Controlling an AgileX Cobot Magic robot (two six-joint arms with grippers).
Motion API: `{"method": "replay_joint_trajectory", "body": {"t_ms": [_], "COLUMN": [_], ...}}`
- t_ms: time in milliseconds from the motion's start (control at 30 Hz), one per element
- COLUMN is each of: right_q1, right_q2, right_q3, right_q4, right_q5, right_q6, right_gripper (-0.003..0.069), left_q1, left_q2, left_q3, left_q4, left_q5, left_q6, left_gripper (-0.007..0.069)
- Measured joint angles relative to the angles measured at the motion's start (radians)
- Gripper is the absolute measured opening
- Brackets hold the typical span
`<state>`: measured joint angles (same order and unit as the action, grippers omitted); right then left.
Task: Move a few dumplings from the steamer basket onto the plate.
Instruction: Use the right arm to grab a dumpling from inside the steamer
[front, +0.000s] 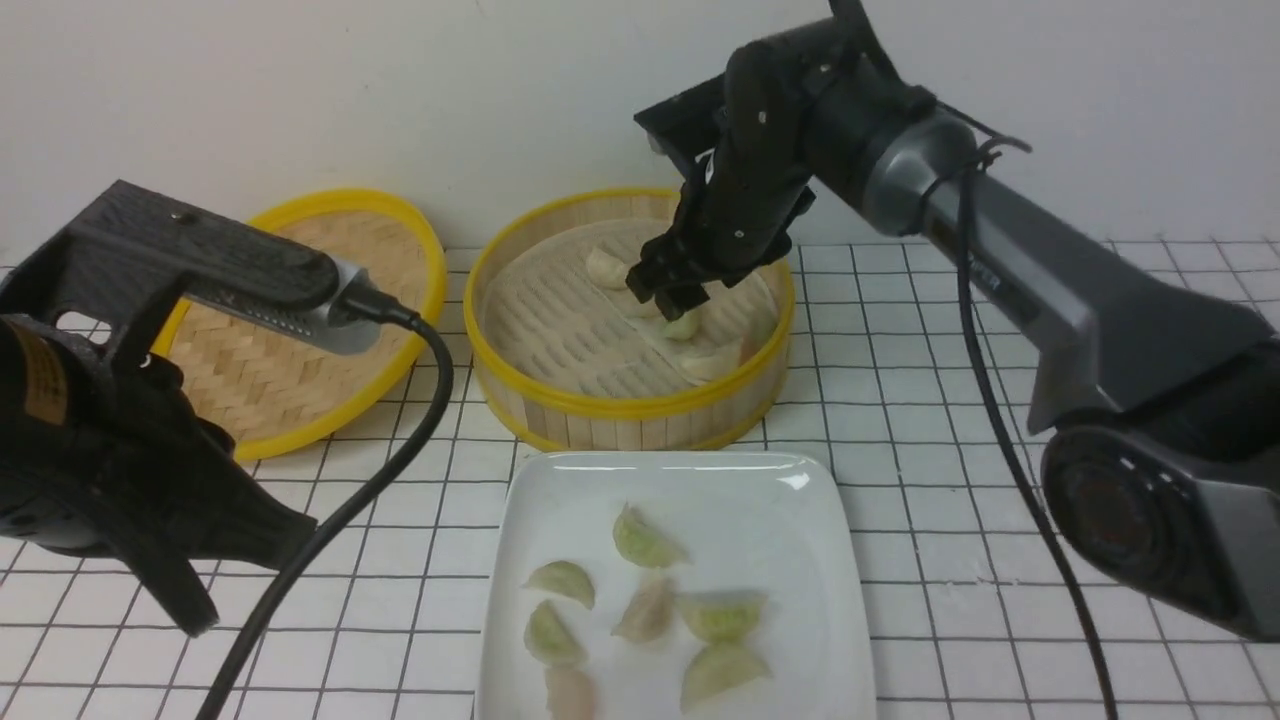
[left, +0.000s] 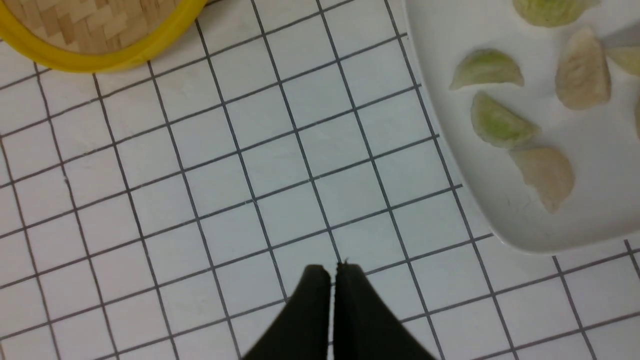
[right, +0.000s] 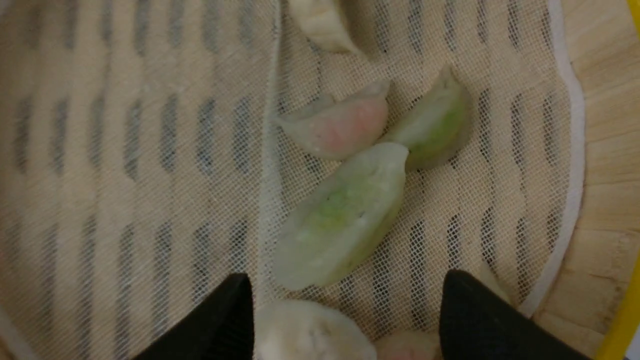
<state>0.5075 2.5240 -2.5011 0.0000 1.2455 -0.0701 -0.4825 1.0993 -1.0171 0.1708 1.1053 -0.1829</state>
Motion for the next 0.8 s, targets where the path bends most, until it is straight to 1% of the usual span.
{"method": "replay_joint_trajectory", "body": {"t_ms": [200, 300, 367, 533, 667, 733, 800], "right_q1": [0.0, 0.001, 0.006, 0.022, 0.024, 0.024, 0.026], "right_q2": [0.007, -0.002, -0.016, -0.03, -0.03, -0.027, -0.022], "right_q3": [0.014, 0.046, 0.106, 0.146, 0.146, 0.146, 0.146], "right_q4": [0.015, 0.021, 0.022, -0.023, -0.03, -0.043, -0.071], "right_q5": [0.005, 0.005, 0.005, -0.014, -0.014, -0.014, -0.017], "right_q6": [0.032, 0.043, 0.047, 0.045, 0.042, 0.036, 0.032], "right_gripper": [0.0453, 0.0453, 0.0453, 0.0454, 0.0451, 0.0422, 0.0367], "left_q1": [0.0, 0.0, 0.0, 0.0, 0.0, 0.0, 0.0], "left_q2": [0.0, 0.0, 0.0, 0.0, 0.0, 0.0, 0.0], "left_q3": [0.0, 0.0, 0.0, 0.0, 0.0, 0.0, 0.0], "left_q4": [0.001, 0.001, 0.001, 0.005, 0.015, 0.019, 0.019], "left_q5": [0.015, 0.021, 0.036, 0.044, 0.044, 0.041, 0.039], "left_q6": [0.0, 0.0, 0.0, 0.002, 0.009, 0.01, 0.01], "left_gripper": [-0.0006, -0.0006, -0.0006, -0.0006, -0.0006, -0.0006, -0.0006]}}
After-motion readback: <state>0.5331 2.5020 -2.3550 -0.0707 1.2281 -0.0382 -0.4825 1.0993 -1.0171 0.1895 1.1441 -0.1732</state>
